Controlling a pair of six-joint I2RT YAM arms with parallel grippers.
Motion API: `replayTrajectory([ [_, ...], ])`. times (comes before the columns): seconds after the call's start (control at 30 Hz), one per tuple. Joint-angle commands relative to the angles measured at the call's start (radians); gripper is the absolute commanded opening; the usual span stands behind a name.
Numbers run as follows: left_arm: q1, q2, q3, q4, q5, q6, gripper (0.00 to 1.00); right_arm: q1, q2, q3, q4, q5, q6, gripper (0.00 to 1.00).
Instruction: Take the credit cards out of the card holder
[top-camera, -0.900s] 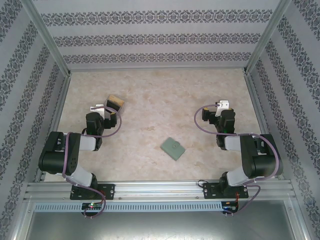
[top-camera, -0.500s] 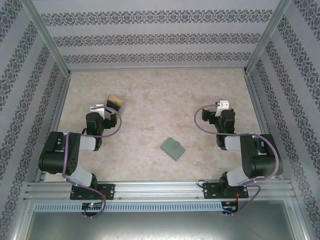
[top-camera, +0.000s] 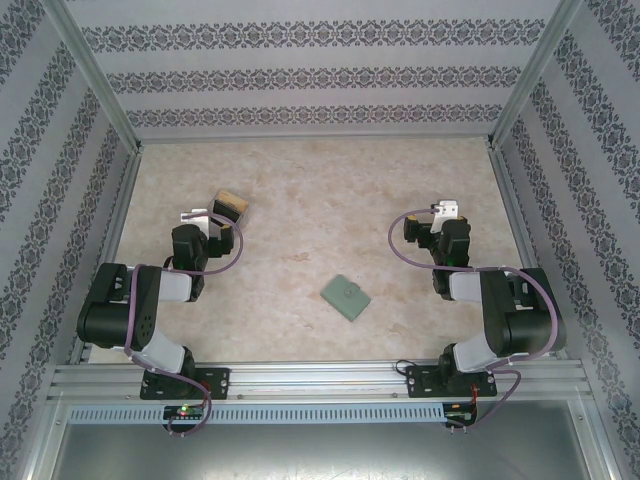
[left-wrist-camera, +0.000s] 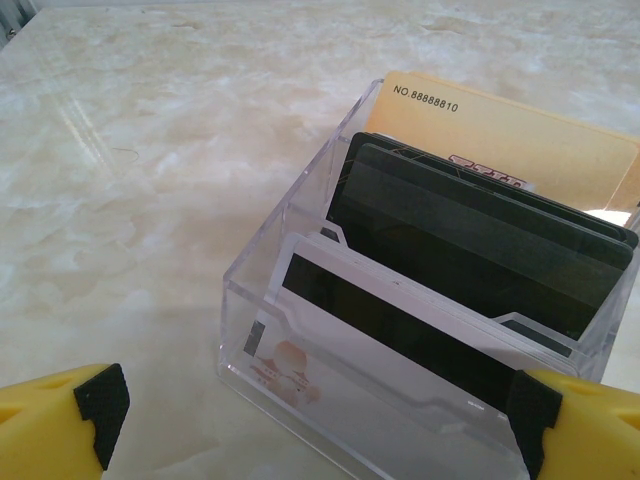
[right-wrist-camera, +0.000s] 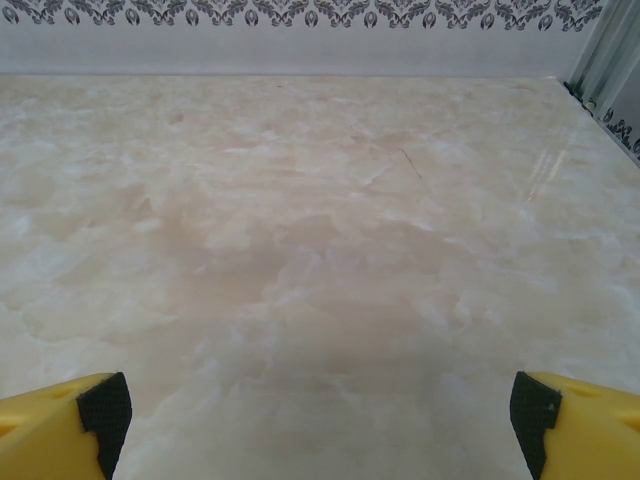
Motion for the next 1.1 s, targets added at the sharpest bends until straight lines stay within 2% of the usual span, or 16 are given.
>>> replayTrajectory([
  [0.0,0.011,-0.017,0.025,0.002,-0.019,0.003,0.99,-0.009,-0.001,0.002,0.036,0.003,0.01,0.98],
  [0.1,0.012,-0.097,0.073,-0.145,-0.073,-0.022,0.99,-0.009,-0.068,-0.007,-0.005,0.068,0.034,0.98],
  [0.23,0.011,-0.2,0.137,-0.381,-0.09,-0.059,0.99,-0.004,-0.189,0.001,-0.102,0.098,0.034,0.98],
  [0.33,0.011,-0.289,0.174,-0.547,-0.115,-0.124,0.99,0.015,-0.283,0.029,-0.235,0.154,0.064,0.98],
  [0.47,0.011,-0.412,0.227,-0.762,-0.114,-0.258,0.99,0.026,-0.39,0.104,-0.443,0.206,0.198,0.98],
  [0.53,0.012,-0.465,0.254,-0.872,-0.094,-0.322,0.99,0.03,-0.435,0.163,-0.605,0.224,0.281,0.98],
  [0.6,0.011,-0.517,0.279,-0.956,-0.056,-0.368,0.99,0.032,-0.458,0.273,-0.846,0.246,0.387,0.98],
  [0.7,0.011,-0.567,0.308,-1.057,-0.01,-0.388,0.99,0.031,-0.446,0.397,-1.084,0.171,0.449,0.98],
  [0.9,0.011,-0.621,0.348,-1.176,0.034,-0.371,0.99,0.043,-0.449,0.45,-1.199,-0.016,0.523,0.98],
  [1.07,0.011,-0.611,0.358,-1.178,0.004,-0.371,0.99,0.168,-0.394,0.509,-1.33,-0.065,0.527,0.98],
])
